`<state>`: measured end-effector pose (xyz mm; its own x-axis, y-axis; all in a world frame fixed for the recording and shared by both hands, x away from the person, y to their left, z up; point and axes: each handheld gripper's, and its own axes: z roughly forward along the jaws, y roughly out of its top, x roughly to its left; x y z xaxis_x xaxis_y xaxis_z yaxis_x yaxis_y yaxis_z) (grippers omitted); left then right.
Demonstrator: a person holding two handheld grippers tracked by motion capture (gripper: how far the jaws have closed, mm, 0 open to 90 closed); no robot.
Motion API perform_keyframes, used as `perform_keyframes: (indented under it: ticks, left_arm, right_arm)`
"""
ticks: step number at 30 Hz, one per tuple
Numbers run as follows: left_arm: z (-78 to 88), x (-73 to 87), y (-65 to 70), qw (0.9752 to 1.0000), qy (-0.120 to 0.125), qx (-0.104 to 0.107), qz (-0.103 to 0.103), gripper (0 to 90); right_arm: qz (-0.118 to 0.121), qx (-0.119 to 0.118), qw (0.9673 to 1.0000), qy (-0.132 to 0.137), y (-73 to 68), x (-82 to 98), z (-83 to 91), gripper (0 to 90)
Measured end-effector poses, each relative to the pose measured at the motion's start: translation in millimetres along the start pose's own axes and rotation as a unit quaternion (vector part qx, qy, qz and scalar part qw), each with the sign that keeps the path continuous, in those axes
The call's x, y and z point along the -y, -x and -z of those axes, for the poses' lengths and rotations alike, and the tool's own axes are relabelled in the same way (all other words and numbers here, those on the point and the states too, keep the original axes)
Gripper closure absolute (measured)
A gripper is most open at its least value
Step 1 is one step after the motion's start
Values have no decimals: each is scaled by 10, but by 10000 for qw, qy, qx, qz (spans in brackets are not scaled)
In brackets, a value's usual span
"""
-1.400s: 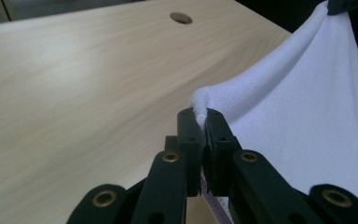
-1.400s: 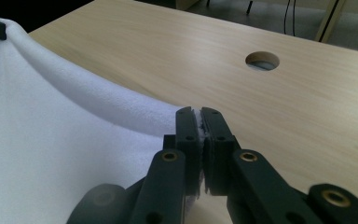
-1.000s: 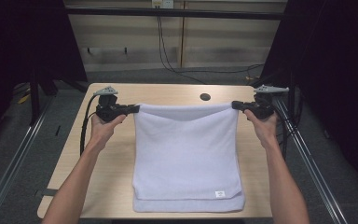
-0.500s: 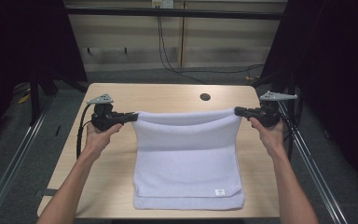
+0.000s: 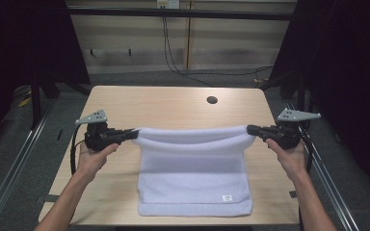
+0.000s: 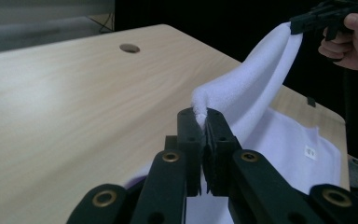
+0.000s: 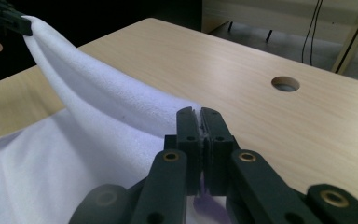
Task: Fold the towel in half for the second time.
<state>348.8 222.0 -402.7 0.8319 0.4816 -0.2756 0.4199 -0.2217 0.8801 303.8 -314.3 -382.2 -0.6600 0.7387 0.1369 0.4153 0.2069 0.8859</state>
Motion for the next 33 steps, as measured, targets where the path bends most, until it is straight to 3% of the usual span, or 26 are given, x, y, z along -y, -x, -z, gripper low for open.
perform_keyframes:
  ticks: [4, 11, 23, 28, 33]
  left_arm:
    - [24, 204, 83, 9999, -117, 76, 57, 867]
    - [125, 309, 254, 9997, -142, 174, 17, 867]
    - [179, 772, 484, 9967, -715, 378, 90, 865]
    - [129, 1017, 545, 9900, -1335, 455, 77, 860]
    - [114, 1117, 604, 9838, -1680, 620, 60, 850]
  right_arm:
    - [9, -111, 9999, -102, -116, 187, 50, 873]
    - [94, -181, 9995, -253, -331, 400, 184, 873]
    - [-51, -343, 9978, -570, -585, 783, 314, 872]
    - [-34, -446, 9941, -987, -701, 1037, 275, 868]
    - [-23, -559, 9872, -1496, -781, 1290, 211, 830]
